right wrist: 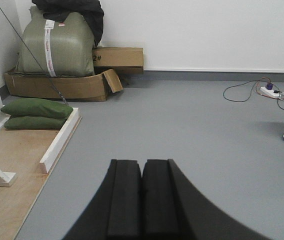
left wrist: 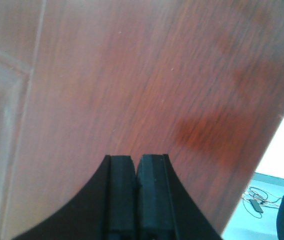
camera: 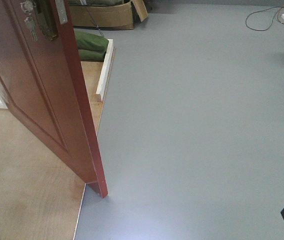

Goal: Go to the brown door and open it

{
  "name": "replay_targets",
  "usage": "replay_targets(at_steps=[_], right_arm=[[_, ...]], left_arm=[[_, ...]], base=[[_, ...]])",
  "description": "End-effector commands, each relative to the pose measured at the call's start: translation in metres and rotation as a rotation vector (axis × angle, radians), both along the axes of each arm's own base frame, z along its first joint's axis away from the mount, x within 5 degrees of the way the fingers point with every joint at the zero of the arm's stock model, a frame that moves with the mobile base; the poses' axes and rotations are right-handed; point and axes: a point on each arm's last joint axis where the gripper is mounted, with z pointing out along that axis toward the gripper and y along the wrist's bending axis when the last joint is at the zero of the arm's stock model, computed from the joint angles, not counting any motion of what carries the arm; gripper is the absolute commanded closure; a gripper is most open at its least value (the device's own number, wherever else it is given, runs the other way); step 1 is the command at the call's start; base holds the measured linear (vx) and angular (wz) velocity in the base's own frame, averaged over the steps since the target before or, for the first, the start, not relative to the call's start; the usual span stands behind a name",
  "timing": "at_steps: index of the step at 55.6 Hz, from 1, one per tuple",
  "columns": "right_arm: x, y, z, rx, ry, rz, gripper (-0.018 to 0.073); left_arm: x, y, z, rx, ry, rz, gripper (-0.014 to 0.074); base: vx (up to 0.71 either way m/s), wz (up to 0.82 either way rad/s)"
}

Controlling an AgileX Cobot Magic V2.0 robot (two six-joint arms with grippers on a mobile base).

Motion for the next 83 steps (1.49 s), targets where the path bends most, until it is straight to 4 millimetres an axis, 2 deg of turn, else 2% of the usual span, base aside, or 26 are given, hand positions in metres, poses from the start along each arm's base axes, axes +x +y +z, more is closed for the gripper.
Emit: replay_targets(at_steps=[1, 83], right_arm=[[0.0002, -0.0003, 0.006, -0.009, -0.086, -0.002, 0.0559], [0.0002, -0.0003, 0.006, -0.009, -0.086, -0.002, 0.0559]], left_arm=[[-0.0145, 0.004, 0.0276, -0.035, -0.115, 0.03, 0.0603], [-0.0145, 0.004, 0.0276, -0.035, -0.115, 0.03, 0.0603]], base=[[0.05, -0.03], [0.12, -0.03]])
